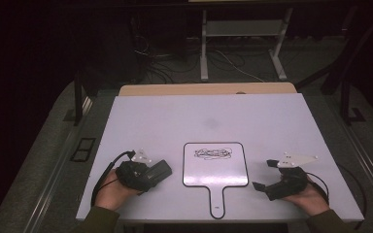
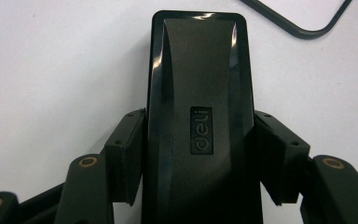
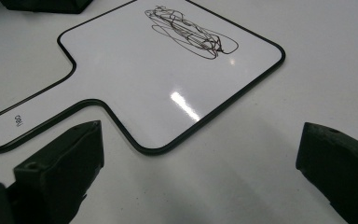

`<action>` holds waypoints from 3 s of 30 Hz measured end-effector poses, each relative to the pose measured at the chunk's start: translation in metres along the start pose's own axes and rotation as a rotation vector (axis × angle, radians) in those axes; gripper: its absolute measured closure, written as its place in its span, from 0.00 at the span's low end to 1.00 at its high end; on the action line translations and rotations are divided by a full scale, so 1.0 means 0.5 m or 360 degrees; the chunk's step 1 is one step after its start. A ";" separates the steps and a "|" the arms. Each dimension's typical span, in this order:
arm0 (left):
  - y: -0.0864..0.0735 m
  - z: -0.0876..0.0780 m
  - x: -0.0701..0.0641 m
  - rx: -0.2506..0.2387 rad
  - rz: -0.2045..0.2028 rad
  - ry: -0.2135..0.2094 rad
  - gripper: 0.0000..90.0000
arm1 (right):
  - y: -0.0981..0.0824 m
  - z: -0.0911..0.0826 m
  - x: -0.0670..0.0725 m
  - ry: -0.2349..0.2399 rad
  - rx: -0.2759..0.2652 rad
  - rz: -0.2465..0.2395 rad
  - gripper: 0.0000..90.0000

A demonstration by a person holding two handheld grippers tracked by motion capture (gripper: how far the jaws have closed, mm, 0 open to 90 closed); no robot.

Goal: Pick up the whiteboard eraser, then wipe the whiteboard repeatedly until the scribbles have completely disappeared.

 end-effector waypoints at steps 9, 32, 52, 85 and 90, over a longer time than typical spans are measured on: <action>0.001 -0.001 0.000 0.0028 -0.0011 0.0001 0.43 | -0.001 0.001 0.001 -0.0001 0.0009 0.0002 0.00; 0.049 -0.037 0.008 -0.0113 -0.0060 0.0054 0.43 | 0.000 0.002 0.003 0.0007 0.0003 0.0013 0.00; 0.117 -0.045 0.003 -0.0217 0.0000 -0.0010 0.43 | -0.003 0.002 0.000 0.0007 0.0012 0.0019 0.00; 0.269 0.016 -0.006 -0.0257 0.0094 -0.0075 0.43 | -0.002 0.001 -0.003 -0.0003 -0.0001 0.0045 0.00; 0.290 0.038 -0.008 -0.0224 0.0102 -0.0106 0.43 | -0.002 0.001 -0.004 -0.0006 -0.0007 0.0039 0.00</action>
Point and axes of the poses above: each handheld gripper's, and its own axes: z roughly forward along the jaws, y roughly out of its top, x roughly to its left, the point moved 9 cm from there along z, roughly forward along the jaws, and after that the axes turned 3 degrees about x, right-handed, at the moved point
